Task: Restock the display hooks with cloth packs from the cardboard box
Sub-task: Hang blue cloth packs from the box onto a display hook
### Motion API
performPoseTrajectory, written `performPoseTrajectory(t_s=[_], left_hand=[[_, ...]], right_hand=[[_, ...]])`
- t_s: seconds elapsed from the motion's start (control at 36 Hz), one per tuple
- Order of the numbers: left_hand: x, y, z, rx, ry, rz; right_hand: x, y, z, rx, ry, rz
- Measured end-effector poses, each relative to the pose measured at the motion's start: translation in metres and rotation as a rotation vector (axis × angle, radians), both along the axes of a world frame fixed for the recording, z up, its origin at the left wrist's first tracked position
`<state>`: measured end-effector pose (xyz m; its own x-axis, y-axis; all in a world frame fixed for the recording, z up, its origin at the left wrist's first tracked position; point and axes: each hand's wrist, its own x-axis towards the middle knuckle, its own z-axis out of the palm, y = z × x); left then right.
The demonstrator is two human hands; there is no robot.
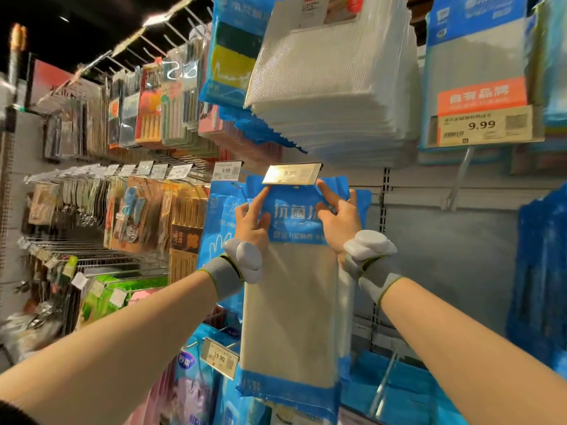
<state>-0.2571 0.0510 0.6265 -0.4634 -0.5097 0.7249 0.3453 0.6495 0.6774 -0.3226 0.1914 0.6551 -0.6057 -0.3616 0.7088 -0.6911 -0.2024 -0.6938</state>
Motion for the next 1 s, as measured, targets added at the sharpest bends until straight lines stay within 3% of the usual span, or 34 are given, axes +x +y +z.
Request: performPoseTrajectory(t_s=[0.31,0.56,0.81,1.0], left_hand=[[-0.012,0.0,0.013,-0.005,-0.125,0.055],[-0.022,0.002,0.01,0.015,-0.283,0.125],[-0.025,0.004,-0.007,0.034,-0.119,0.075],[-0.023,-0.001,-0.012,-0.039,-0.038,0.101]], right_hand=[[-0.019,-0.007,0.008,0.113,-0.023,-0.092],[-0.032,-0.004,-0.004,0.232,0.16,-0.2],[-0.035,0.004,-0.087,0.085,0.261,-0.088],[-0.059,-0.003,-0.082,0.111,0.327,-0.088]])
